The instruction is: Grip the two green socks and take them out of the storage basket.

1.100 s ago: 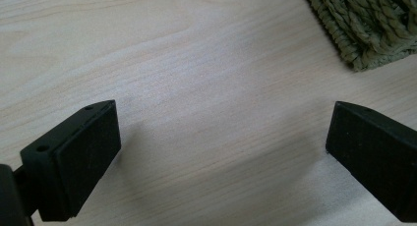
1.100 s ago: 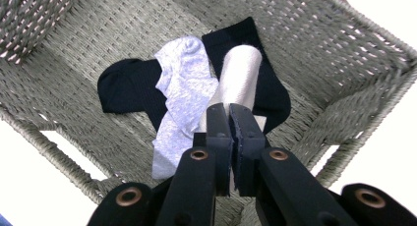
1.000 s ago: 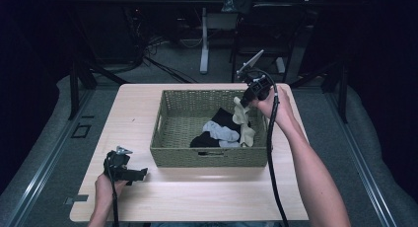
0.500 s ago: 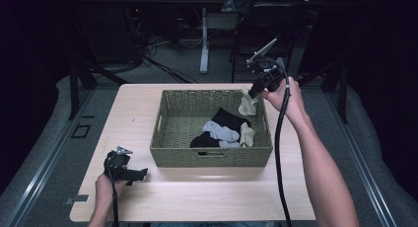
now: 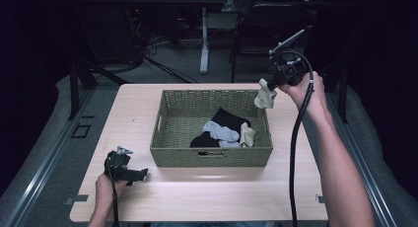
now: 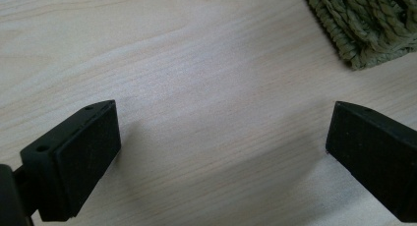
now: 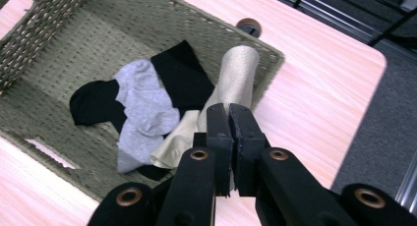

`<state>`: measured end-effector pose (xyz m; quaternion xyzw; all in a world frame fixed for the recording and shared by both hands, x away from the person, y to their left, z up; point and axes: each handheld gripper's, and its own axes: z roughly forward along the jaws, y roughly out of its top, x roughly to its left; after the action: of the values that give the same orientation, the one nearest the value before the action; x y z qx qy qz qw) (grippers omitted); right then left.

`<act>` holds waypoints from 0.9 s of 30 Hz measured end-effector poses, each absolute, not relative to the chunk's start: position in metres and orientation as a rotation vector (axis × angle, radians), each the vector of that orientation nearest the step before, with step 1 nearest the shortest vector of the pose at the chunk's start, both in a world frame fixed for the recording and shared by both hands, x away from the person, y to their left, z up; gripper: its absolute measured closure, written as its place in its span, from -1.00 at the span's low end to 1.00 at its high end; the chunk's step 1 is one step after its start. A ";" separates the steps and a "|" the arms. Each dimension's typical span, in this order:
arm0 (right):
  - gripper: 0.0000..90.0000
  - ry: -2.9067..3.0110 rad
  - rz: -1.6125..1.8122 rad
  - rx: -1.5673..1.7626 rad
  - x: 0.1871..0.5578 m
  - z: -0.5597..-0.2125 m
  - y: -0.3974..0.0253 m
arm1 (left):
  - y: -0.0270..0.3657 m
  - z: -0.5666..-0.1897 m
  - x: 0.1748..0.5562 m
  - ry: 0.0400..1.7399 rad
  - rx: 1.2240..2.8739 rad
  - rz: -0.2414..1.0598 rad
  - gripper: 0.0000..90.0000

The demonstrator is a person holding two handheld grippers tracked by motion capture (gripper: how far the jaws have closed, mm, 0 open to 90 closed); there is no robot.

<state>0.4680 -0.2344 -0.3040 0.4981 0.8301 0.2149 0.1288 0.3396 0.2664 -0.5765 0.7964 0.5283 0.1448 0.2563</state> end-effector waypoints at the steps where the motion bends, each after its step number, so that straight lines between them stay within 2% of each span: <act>1: 0.96 2.414 0.625 1.448 0.468 -0.304 -0.234 | 0.266 -0.577 0.340 1.434 2.161 0.393 -1.00; 9: 0.96 2.325 0.588 1.512 0.460 -0.303 -0.268 | 0.266 -0.577 0.340 1.432 2.161 0.394 -1.00; 15: 0.96 2.283 0.514 1.554 0.459 -0.316 -0.285 | 0.266 -0.577 0.340 1.432 2.163 0.392 -1.00; 27: 0.96 2.321 0.443 1.637 0.465 -0.385 -0.300 | 0.266 -0.577 0.340 1.431 2.162 0.394 -1.00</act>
<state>0.4651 -0.2995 -0.3854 0.5644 0.8003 0.1529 0.1331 0.3401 0.2663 -0.5767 0.7969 0.5273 0.1450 0.2566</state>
